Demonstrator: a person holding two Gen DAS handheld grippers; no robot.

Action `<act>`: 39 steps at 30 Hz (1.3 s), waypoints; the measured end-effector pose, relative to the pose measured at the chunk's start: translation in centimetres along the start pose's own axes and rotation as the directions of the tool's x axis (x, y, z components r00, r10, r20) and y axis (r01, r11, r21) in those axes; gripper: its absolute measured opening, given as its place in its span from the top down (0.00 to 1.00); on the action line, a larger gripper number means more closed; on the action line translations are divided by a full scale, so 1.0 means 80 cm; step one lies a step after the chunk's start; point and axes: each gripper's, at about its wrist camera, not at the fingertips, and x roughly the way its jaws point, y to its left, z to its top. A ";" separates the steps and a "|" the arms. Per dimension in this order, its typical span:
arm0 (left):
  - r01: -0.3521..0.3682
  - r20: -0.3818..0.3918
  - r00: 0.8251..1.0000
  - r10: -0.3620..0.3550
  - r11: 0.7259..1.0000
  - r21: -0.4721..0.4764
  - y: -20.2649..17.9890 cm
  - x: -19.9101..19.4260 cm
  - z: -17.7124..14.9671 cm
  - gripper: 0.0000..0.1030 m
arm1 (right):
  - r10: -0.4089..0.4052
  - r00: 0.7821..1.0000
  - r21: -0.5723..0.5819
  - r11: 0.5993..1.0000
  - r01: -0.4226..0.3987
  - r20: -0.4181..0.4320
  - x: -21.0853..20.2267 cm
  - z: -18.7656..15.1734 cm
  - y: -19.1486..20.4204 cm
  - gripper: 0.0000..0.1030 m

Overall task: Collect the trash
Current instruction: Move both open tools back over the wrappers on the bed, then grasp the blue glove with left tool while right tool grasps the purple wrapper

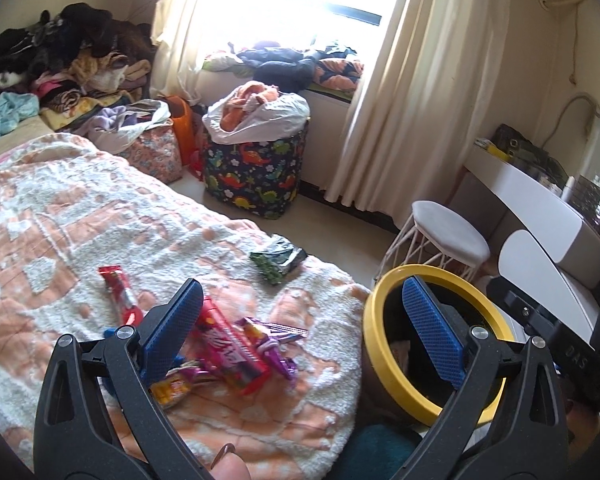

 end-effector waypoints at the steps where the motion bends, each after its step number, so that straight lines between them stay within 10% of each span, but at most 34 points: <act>1: -0.006 0.003 1.000 0.006 1.000 -0.006 0.004 -0.001 0.001 0.11 | 0.005 1.000 -0.005 1.000 -0.005 -0.002 0.000 0.000 0.003 0.32; 39: -0.159 -0.003 0.987 0.162 0.960 -0.231 0.165 -0.032 0.003 0.15 | 0.107 0.978 -0.199 0.970 -0.142 -0.178 0.033 -0.057 0.118 0.32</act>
